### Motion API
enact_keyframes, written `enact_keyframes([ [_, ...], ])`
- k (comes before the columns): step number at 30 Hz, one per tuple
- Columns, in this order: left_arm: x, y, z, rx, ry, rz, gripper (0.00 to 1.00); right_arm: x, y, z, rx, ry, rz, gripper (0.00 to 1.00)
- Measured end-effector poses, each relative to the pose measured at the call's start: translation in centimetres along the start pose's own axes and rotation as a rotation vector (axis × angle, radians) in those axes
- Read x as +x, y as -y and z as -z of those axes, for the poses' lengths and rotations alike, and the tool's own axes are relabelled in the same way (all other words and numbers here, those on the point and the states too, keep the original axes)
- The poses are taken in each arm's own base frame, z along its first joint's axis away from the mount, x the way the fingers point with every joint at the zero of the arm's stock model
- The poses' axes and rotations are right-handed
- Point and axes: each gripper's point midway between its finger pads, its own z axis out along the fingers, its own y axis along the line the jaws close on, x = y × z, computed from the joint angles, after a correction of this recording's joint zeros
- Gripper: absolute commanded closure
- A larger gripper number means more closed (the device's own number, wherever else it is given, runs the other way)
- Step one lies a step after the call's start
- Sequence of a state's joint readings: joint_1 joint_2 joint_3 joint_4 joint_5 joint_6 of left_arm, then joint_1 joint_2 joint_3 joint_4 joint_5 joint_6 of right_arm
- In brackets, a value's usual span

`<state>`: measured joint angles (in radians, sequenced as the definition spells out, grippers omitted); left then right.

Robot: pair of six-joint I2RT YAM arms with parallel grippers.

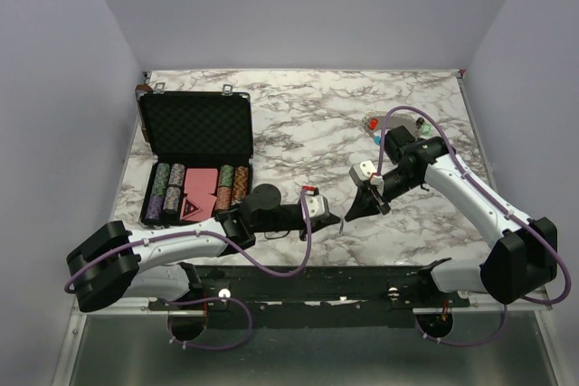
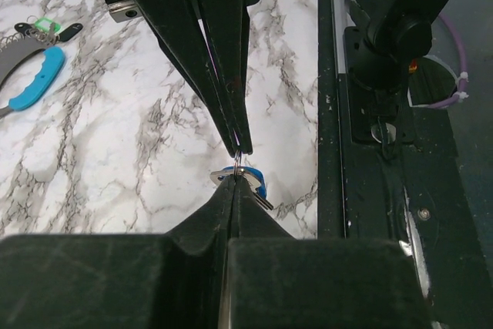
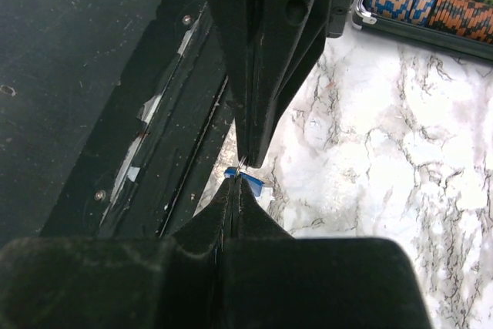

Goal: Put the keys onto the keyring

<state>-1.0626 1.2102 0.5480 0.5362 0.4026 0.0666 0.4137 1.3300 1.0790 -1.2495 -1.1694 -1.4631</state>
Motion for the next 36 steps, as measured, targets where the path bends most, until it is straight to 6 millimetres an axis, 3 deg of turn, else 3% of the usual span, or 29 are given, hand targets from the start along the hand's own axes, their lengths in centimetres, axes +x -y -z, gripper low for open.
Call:
enact_keyframes([
  [6, 0.0, 0.1, 0.0, 0.002, -0.011, 0.024, 1.0, 0.2, -0.2, -0.1, -0.002, 0.001, -0.02, 0.93],
  [12, -0.2, 0.2, -0.1, 0.0, -0.047, 0.087, 1.0, 0.3, -0.2, -0.2, 0.007, 0.006, -0.056, 0.54],
  [14, -0.4, 0.2, -0.1, -0.002, -0.066, 0.117, 1.0, 0.1, -0.2, -0.1, 0.018, 0.008, -0.07, 0.48],
  [26, -0.3, 1.0, 1.9, -0.025, -0.371, 0.34, 1.0, -1.3, 0.8, 0.4, 0.083, 0.016, -0.198, 0.48],
  [36, 0.2, 0.2, 2.2, -0.092, -0.577, 0.419, 1.0, -1.3, 1.5, 0.1, 0.105, 0.044, -0.28, 0.5],
])
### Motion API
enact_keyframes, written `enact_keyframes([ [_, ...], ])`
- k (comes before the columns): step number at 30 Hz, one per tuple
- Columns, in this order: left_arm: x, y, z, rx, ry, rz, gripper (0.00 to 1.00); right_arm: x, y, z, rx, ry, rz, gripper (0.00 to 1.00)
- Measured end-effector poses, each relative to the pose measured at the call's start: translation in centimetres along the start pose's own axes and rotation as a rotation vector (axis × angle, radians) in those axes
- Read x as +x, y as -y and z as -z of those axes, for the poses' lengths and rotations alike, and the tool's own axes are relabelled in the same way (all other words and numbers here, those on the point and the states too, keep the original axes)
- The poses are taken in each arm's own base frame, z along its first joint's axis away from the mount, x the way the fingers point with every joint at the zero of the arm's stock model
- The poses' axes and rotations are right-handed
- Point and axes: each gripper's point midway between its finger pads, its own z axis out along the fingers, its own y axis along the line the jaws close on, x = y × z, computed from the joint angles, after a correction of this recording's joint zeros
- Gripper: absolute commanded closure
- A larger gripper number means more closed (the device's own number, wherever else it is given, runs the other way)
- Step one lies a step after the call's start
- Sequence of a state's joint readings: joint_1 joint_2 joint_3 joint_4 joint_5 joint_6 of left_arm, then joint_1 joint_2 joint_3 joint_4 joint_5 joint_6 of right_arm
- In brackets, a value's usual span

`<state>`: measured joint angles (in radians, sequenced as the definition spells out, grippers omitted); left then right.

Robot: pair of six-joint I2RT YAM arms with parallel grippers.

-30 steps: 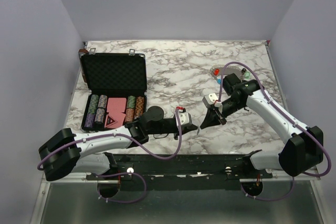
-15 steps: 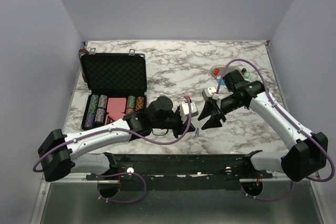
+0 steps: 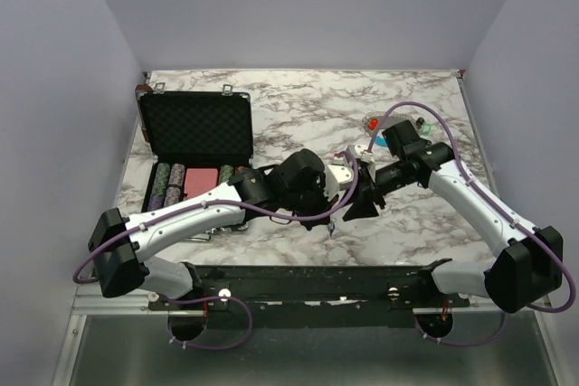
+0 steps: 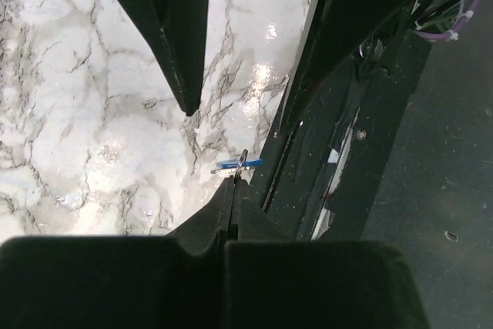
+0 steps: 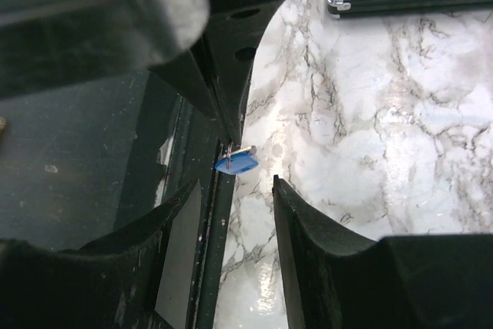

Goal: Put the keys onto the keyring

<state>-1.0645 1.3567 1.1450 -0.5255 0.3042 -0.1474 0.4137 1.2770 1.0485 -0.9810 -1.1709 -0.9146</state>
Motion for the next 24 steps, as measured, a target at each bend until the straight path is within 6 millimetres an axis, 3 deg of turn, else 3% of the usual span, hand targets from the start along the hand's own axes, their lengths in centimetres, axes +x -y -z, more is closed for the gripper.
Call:
enact_keyframes([
  [14, -0.7, -0.1, 0.4, -0.025, -0.023, 0.028, 1.0, 0.1, 0.3, -0.9, -0.019, 0.066, -0.077, 0.5],
  [24, -0.8, -0.2, 0.2, -0.033, -0.022, 0.051, 1.0, -0.1, 0.1, -1.1, -0.039, 0.095, -0.094, 0.61],
])
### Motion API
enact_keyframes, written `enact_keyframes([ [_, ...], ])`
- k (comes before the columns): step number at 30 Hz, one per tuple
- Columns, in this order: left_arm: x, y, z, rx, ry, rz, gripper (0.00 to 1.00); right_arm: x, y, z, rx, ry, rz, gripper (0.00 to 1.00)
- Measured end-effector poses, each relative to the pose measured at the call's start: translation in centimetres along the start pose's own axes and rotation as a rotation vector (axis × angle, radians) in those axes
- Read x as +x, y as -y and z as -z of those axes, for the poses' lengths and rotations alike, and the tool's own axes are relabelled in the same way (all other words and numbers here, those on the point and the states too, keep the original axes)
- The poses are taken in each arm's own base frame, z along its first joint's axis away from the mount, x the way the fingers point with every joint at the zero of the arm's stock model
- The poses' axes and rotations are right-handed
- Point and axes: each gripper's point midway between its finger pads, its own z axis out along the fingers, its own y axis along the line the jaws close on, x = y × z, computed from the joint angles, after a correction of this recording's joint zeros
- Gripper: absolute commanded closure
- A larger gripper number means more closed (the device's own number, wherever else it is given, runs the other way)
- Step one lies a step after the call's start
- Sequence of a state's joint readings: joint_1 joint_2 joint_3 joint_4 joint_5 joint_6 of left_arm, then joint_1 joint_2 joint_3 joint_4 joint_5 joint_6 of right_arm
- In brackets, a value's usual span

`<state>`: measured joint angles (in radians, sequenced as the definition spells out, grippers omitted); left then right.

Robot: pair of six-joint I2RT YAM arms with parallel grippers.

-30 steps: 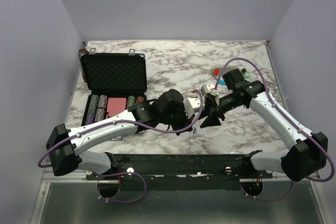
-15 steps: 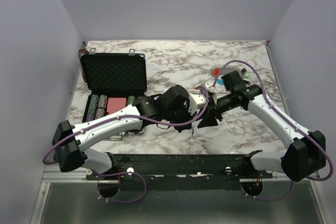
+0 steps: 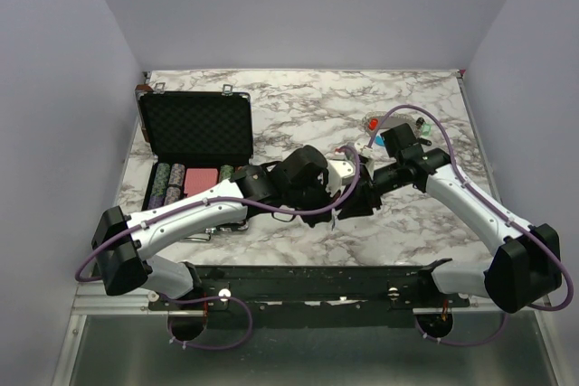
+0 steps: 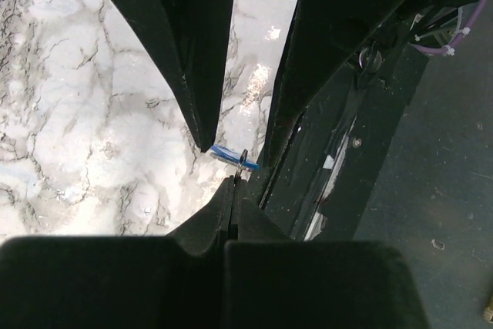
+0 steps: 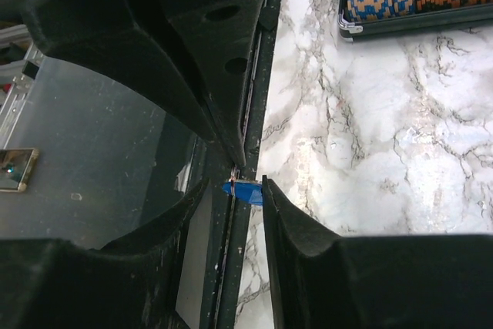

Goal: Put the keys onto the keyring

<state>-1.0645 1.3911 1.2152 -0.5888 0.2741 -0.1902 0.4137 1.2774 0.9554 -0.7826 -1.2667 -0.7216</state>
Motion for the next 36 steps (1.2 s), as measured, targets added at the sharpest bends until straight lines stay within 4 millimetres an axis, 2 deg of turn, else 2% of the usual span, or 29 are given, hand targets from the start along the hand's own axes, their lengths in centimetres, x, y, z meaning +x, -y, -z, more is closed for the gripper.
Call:
enact_keyframes([
  [10, -0.7, -0.3, -0.1, -0.025, 0.029, 0.021, 1.0, 0.2, 0.0, -0.1, -0.006, 0.007, -0.016, 0.67],
  [12, -0.8, -0.4, -0.1, -0.028, 0.033, 0.025, 1.0, 0.2, 0.0, -0.1, -0.005, 0.009, -0.016, 0.73],
  [16, -0.9, -0.3, -0.1, -0.028, 0.039, 0.029, 1.0, 0.1, 0.0, -0.2, -0.008, 0.012, -0.019, 1.0],
  [21, -1.0, -0.2, -0.1, -0.029, 0.041, 0.033, 1.0, 0.1, 0.0, -0.1, -0.008, 0.013, -0.015, 1.0],
  [22, -1.0, -0.3, 0.0, -0.033, 0.044, 0.033, 0.96, 0.1, 0.0, -0.1, -0.009, 0.013, -0.012, 1.0],
  [24, -1.0, -0.4, 0.0, -0.042, 0.057, 0.035, 0.71, 0.0, -0.1, -0.2, -0.012, 0.016, -0.008, 0.99],
  [25, -1.1, -0.5, 0.3, -0.049, 0.08, 0.035, 0.64, 0.0, -0.1, -0.2, -0.014, 0.019, -0.007, 1.0],
  [30, -0.8, -1.1, 2.8, -0.094, 0.248, 0.028, 0.39, -0.7, -0.3, 0.3, -0.028, 0.058, -0.018, 1.0],
  [32, -0.8, -1.2, 4.3, -0.098, 0.369, 0.022, 0.35, -1.1, -0.3, 0.7, -0.033, 0.089, -0.027, 1.0],
  [36, -0.3, -1.2, 6.1, -0.066, 0.63, -0.02, 0.37, -1.9, -0.4, 1.1, -0.049, 0.134, -0.026, 1.0],
])
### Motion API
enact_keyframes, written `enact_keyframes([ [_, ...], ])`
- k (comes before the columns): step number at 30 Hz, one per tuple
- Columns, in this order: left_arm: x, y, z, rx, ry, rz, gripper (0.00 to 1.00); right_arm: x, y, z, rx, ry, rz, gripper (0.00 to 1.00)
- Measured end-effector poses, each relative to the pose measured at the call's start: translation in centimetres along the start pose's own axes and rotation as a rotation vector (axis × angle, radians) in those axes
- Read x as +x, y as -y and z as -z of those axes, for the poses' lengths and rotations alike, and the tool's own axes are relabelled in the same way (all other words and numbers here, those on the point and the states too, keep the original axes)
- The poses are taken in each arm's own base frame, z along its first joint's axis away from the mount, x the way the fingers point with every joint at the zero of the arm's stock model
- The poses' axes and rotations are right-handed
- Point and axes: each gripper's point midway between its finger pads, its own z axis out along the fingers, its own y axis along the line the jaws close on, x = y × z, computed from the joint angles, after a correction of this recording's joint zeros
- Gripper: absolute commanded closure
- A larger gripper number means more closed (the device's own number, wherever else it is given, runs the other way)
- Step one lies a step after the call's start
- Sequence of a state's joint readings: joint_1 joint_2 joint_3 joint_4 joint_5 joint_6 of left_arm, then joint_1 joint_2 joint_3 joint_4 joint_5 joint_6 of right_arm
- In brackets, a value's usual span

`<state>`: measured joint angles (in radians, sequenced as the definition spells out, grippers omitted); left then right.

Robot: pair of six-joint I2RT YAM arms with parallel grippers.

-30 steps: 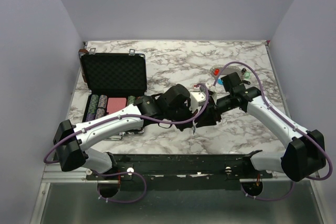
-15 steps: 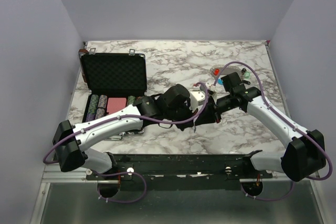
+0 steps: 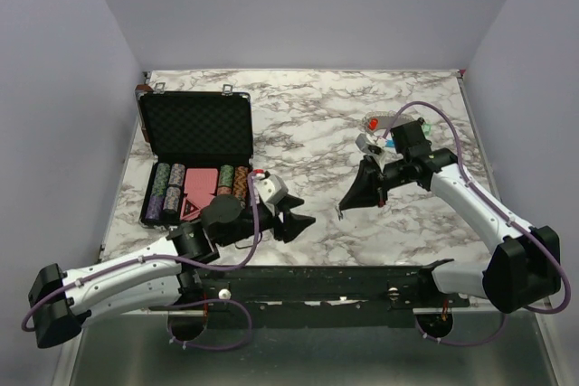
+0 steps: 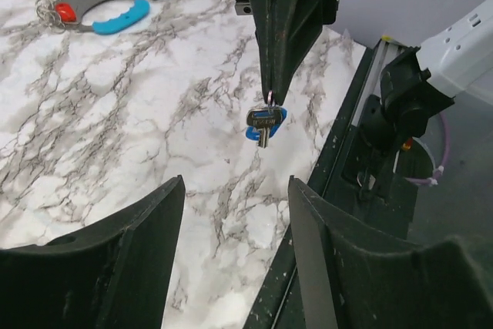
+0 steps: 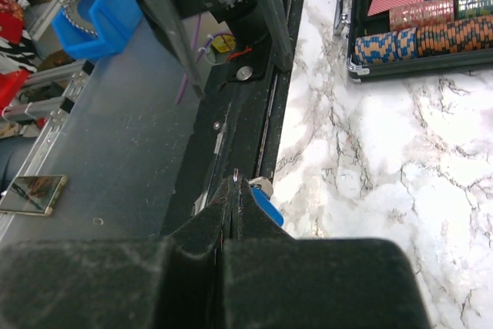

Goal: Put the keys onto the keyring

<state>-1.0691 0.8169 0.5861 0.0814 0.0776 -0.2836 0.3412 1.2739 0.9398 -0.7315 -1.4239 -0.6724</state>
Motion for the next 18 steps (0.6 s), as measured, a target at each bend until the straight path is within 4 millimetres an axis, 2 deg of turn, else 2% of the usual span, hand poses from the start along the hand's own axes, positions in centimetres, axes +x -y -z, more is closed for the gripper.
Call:
enact_keyframes([
  [3, 0.9, -0.4, 0.2, 0.014, 0.104, -0.003, 0.41, -0.3, -0.1, 0.0, -0.01, 0.013, 0.007, 1.0],
  [6, 1.5, -0.6, -0.5, 0.021, 0.133, -0.001, 0.45, -0.4, -0.2, 0.0, -0.018, 0.021, 0.017, 1.0],
  [13, -1.9, 0.6, -1.9, 0.082, 0.26, -0.022, 0.53, -0.2, -0.3, 0.0, -0.027, 0.023, 0.093, 1.0],
  [18, -2.5, 1.5, -2.7, 0.129, 0.28, -0.035, 0.53, -0.2, -0.3, 0.0, -0.028, 0.023, 0.113, 1.0],
])
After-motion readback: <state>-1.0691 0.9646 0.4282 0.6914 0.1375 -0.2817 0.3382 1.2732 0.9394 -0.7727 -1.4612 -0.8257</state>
